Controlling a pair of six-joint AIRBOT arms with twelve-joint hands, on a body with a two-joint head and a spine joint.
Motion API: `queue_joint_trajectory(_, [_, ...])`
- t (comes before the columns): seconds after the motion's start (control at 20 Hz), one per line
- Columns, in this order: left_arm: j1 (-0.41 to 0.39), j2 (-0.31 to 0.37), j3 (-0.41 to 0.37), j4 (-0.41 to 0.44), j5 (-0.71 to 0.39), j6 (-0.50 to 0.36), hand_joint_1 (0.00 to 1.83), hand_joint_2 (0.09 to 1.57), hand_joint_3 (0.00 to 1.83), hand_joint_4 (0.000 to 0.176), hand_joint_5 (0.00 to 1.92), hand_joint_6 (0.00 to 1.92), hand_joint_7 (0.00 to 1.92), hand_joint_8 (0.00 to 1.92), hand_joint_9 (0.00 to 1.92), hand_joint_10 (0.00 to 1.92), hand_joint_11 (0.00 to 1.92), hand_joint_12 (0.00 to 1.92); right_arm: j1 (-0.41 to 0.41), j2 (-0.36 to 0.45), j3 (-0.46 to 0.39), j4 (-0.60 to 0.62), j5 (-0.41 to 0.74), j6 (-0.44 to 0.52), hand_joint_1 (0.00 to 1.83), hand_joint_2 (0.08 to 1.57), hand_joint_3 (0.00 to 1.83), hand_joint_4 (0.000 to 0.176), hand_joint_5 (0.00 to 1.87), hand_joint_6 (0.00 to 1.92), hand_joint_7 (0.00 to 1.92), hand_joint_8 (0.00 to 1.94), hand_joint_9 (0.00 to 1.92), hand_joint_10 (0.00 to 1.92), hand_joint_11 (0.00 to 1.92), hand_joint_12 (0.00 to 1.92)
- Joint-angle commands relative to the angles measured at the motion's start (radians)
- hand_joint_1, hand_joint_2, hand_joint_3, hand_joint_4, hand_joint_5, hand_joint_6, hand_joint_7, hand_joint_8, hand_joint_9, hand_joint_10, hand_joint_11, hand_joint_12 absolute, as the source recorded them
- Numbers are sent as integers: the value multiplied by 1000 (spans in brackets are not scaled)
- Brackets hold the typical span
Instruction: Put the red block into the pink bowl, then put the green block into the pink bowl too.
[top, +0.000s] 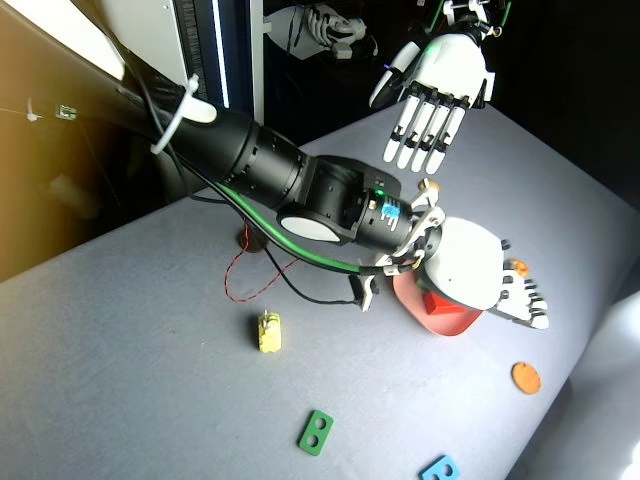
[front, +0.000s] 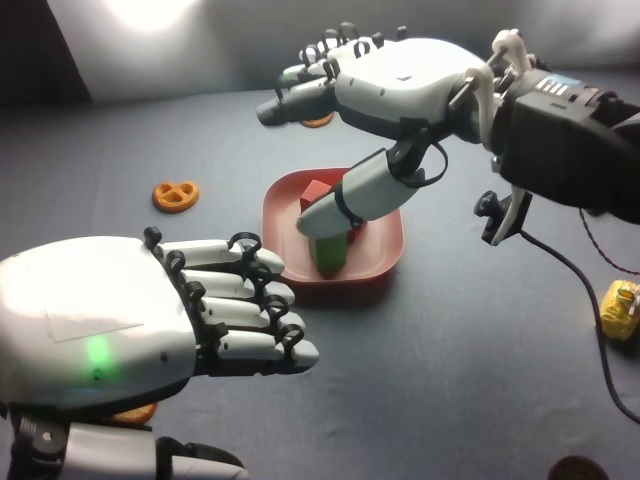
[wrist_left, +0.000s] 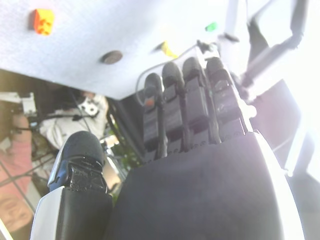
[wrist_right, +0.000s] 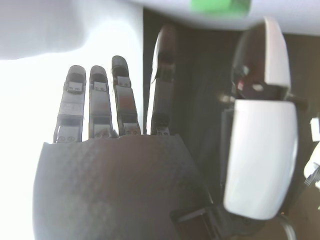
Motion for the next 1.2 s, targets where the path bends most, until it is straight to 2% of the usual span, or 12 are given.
queue_joint_trajectory(0.0, [-12,3,1,-32,-94,-3,0,1341,1,0,355,4,332,4,235,4,0,312,19,23,-19,-8,65,8,509,795,0,66,127,0,96,0,0,0,0,0])
queue_joint_trajectory(0.05, [-12,3,-1,-33,-94,-3,0,1339,0,0,356,4,334,4,234,3,0,318,28,42,-41,-8,51,8,495,813,0,28,66,0,49,0,0,0,0,0])
queue_joint_trajectory(0.1, [-12,3,-4,-34,-94,-3,0,1340,0,0,356,3,330,2,233,3,0,321,36,61,-63,-7,43,8,505,808,0,0,47,0,33,0,0,0,0,0])
queue_joint_trajectory(0.35, [-15,3,-16,-50,-89,-3,0,1346,0,0,339,4,318,6,221,4,0,286,77,191,-176,-46,8,-10,490,792,0,0,0,0,0,0,0,0,0,0])
queue_joint_trajectory(0.4, [-16,3,-18,-52,-89,-3,0,1340,0,0,295,3,279,5,185,2,0,201,78,219,-194,-61,9,-10,493,788,0,0,0,0,0,0,0,0,1,1])
queue_joint_trajectory(0.55, [-16,3,-20,-52,-100,-7,0,1348,0,0,371,3,351,2,263,2,0,353,68,291,-232,-128,12,9,502,801,0,0,10,4,0,0,0,0,14,7])
queue_joint_trajectory(0.65, [-16,3,-22,-51,-104,-11,0,1340,0,0,373,5,353,7,264,5,0,370,49,343,-251,-381,14,266,472,813,0,0,13,5,0,0,0,0,0,0])
queue_joint_trajectory(0.75, [-16,3,-31,-54,-104,-13,0,1347,0,0,343,2,326,4,218,4,0,221,22,422,-278,-648,43,517,466,812,0,0,32,12,0,0,0,0,0,0])
queue_joint_trajectory(0.9, [-16,3,-39,-56,-104,-20,0,1349,0,0,316,0,302,0,211,0,0,250,-18,522,-278,-982,140,847,527,835,5,0,1,0,0,0,0,0,0,0])
queue_joint_trajectory(0.95, [-17,3,-39,-57,-104,-22,0,1346,0,0,332,0,327,0,238,2,0,332,-33,558,-277,-1067,190,920,536,850,12,0,10,4,0,0,0,0,0,0])
queue_joint_trajectory(1.1, [-19,3,-38,-63,-110,-27,0,1335,0,0,325,2,292,3,195,1,0,209,-68,646,-278,-1276,315,1107,575,863,13,0,0,0,0,0,0,0,0,0])
queue_joint_trajectory(1.15, [-19,3,-38,-63,-112,-29,0,1329,0,0,312,0,282,0,200,2,0,210,-71,664,-278,-1316,360,1127,582,859,10,0,0,0,0,0,0,0,0,0])
